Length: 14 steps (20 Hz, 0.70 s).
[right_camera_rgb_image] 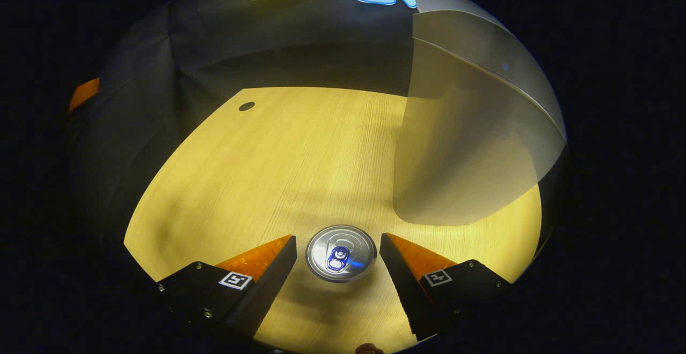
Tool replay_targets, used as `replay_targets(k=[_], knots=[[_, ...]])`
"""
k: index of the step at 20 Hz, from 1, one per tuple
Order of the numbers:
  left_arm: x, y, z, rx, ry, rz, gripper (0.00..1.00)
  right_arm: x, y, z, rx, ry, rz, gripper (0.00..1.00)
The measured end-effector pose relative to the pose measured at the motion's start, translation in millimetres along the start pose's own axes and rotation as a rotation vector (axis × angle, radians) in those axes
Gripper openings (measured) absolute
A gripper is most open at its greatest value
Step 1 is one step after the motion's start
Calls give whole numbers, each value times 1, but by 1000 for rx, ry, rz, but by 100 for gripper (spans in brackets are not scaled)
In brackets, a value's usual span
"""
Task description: Press the lid of the desktop garbage bin to open it, pick up the crumpled paper on the desktop and throw it into the bin, then pick up the pop can on the desktop and drop it into the bin, and finally close the garbage bin lid.
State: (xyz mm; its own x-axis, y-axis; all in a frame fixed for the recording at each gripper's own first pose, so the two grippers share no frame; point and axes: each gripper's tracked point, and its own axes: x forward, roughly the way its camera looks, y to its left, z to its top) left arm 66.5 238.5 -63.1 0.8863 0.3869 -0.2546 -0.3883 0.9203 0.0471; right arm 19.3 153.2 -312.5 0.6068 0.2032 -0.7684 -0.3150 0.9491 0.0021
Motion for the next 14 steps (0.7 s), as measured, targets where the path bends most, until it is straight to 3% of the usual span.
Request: replay_targets(k=[5,7,8,14], knots=[[-1,-3,-4,-8,9,-2,100,2,-4,-6,-21,23,-18,100],[-1,-6,-4,-5,9,-7,84,2,-2,-7,-23,27,-14,84],[0,-8,-3,-4,8,-10,96,1,-2,-7,-21,27,-11,85],[2,-12,-1,6,3,-24,96,-14,2,15,6,-33,9,85]])
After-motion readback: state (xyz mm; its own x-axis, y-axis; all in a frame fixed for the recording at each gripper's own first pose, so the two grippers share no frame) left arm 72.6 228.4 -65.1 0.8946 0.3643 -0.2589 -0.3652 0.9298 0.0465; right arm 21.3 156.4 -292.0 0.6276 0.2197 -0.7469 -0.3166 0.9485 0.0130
